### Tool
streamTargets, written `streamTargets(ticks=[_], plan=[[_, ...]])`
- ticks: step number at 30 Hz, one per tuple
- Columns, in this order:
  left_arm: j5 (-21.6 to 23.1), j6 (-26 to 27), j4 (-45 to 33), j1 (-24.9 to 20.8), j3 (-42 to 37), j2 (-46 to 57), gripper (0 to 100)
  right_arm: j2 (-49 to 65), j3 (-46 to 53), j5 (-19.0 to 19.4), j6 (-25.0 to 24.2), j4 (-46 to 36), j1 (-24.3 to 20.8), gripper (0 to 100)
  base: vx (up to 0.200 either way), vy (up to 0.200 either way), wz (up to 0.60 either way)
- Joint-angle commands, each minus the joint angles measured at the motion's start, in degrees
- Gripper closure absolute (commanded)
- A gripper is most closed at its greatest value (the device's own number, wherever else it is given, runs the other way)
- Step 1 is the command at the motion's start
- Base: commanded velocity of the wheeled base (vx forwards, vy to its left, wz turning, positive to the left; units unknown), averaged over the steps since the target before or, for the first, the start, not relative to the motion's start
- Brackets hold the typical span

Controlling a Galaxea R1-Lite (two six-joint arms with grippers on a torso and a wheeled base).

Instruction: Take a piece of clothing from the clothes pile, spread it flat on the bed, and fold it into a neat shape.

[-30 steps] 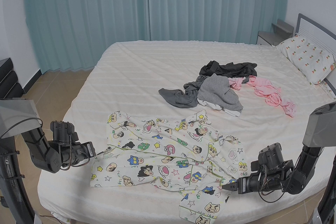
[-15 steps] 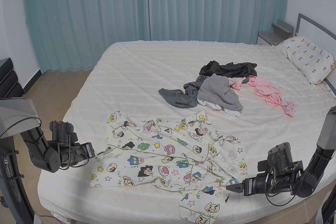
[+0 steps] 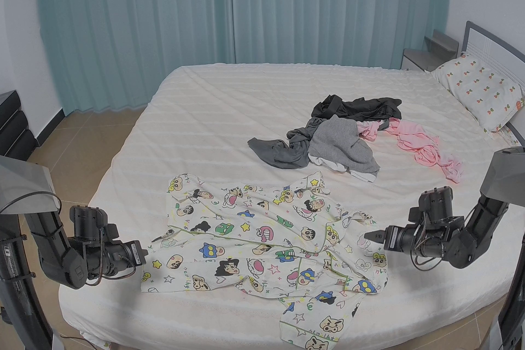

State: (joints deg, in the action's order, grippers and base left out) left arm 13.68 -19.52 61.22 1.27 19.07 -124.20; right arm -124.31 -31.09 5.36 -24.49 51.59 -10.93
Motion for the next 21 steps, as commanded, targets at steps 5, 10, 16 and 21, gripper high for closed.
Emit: streamTargets(ticks=[5,10,16,21], plan=[[0.6,-0.3,2.2,0.4,-2.7,-0.3,100,-14.2,-10.9,0.0,0.2,-0.9,3.5,0,0.0,0.0,0.0],[0.6,-0.6,2.2,0.4,-2.7,-0.3,100,-16.4,-14.5,0.0,0.2,-2.2,2.2,0,0.0,0.0,0.0],[0.6,-1.3,2.2,0.4,-2.7,-0.3,100,-16.6,-18.6,0.3,0.3,-5.2,1.8,100,0.0,0.0,0.0],[0.0,-1.1,2.4,0.4,-2.6,-0.3,100,-16.1,-20.3,-0.2,0.1,-4.7,3.6,100,0.0,0.0,0.0]])
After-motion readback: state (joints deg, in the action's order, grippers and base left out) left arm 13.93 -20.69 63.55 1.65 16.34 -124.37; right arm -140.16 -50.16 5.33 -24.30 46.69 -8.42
